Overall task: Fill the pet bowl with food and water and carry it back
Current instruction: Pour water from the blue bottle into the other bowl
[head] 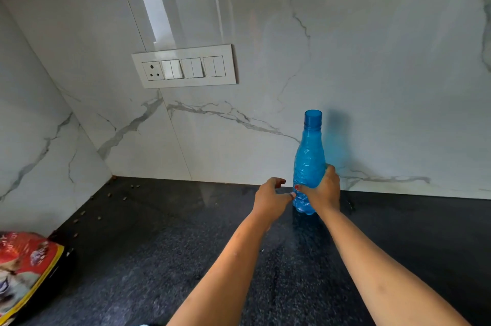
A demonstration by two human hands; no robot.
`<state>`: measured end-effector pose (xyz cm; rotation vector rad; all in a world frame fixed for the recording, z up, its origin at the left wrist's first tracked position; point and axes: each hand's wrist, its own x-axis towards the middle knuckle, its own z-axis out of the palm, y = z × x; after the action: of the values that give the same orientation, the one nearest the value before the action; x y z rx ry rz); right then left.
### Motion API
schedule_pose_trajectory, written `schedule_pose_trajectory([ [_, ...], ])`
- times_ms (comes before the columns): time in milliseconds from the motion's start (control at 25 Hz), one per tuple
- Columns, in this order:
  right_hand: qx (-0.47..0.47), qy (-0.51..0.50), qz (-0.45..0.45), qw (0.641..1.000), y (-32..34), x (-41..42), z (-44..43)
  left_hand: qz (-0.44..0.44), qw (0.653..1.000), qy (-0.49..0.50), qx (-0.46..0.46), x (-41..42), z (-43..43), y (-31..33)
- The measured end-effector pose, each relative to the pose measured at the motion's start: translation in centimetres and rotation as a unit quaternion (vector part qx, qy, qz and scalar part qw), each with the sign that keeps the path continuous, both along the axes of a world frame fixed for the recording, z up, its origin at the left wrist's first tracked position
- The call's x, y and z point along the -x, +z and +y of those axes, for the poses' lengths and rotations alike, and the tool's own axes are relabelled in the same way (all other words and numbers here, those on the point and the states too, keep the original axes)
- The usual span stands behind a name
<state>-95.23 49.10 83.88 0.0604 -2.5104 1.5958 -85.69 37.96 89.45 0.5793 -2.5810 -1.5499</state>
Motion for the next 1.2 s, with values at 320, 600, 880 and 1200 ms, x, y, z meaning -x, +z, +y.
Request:
schedule_pose_trajectory([
  [320,-0.074,-0.005,-0.092,0.993,0.9,0.5,0.0,-0.013,1.0,0.017,-0.014,-1.7,-0.9,-1.0],
  [600,0.06,-0.073,-0.183,0.979,1.6,-5.7,-0.5,-0.025,0.999,0.021,-0.003,-9.6,-2.7,-1.7],
  [880,0.139,-0.031,-0.208,0.968,-0.1,-17.1,-1.1,0.022,0.998,0.012,0.062,-19.7,-8.1,-2.4],
  [1200,0.123,0.059,-0.267,0.954,-2.1,-33.4,-0.8,-0.038,0.988,0.025,0.145,-32.0,-15.2,-7.4],
])
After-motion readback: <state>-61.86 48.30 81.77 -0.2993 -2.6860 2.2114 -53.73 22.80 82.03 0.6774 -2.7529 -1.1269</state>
